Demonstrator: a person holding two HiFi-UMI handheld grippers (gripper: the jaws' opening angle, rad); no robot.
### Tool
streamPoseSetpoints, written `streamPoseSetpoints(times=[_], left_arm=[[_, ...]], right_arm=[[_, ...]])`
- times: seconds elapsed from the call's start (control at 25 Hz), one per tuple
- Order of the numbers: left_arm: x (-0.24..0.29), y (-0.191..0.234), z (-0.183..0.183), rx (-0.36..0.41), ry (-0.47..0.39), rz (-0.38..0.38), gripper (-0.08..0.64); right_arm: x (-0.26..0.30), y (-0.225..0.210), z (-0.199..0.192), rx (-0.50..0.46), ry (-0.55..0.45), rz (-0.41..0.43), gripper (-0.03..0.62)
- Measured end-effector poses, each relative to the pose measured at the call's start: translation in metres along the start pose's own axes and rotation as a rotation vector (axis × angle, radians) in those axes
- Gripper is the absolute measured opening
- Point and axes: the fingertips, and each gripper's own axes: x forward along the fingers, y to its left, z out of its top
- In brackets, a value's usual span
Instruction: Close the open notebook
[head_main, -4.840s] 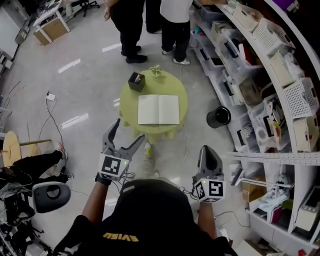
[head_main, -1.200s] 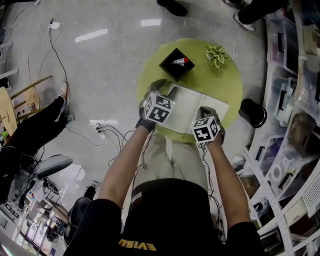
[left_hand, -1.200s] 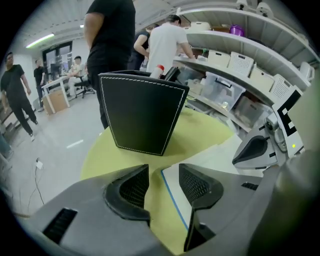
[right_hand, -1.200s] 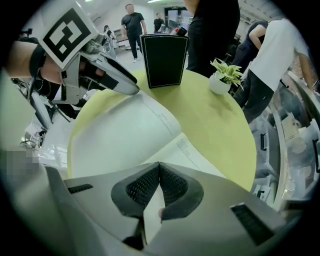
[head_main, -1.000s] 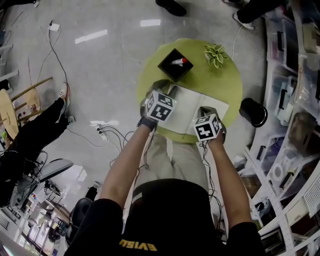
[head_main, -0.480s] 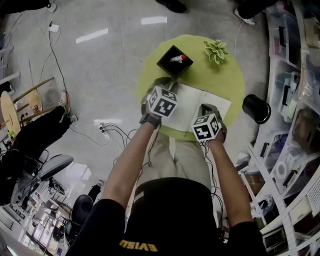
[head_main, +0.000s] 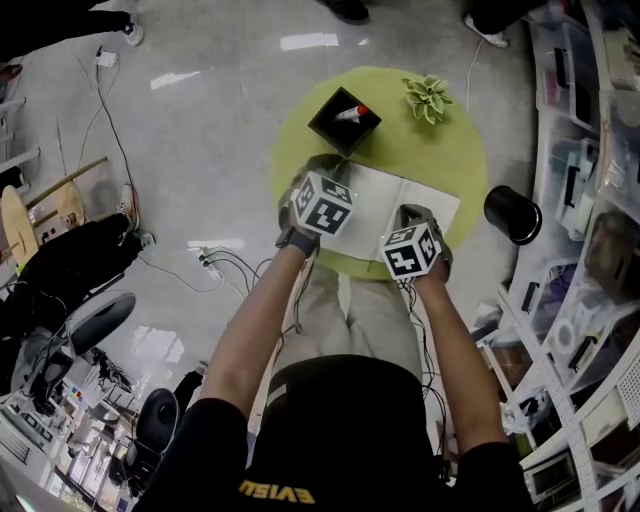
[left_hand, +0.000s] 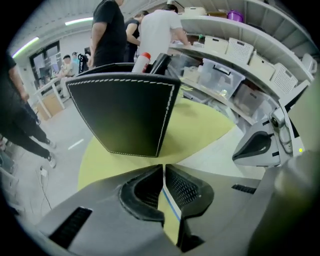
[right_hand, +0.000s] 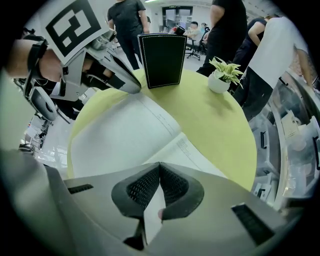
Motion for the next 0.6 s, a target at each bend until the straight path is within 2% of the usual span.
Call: streamPoseSetpoints(times=[0.08,0.28,0.36,0.52,0.6], left_arm=[[-0.0005,-0.0001,-0.0031,0.017,0.014,0.017,0.034],[0.0005,0.0025,-0.0077,-0.075,0.028,0.03,0.038],[0.0002,0.0059,-0.009,-0.092,0.039,0.045,0.074],[-0.0005,0.0086,-0.0106,-0.204,0.038,0.002,0.087],[-0.0004,0.0073,-0.0107,-0.233,0.052,-0.022,0.087]], right_arm=[[0.0,-0.0004,0.0004,-0.002,-0.004,0.002,-0.012],[0.0003,-0.0004,-0.0005,-0.006,-0.01,-0.005,-0.012],[0.0004,0.0001,-0.0008,-0.004,-0.011,-0.002,-0.014],[-0.0011,0.0009,-0.0007,-0.003,-0.02,-0.006,-0.014],[-0.0016,0.0006,-0.0013,-0.001,-0.024,-0.013,-0.014]])
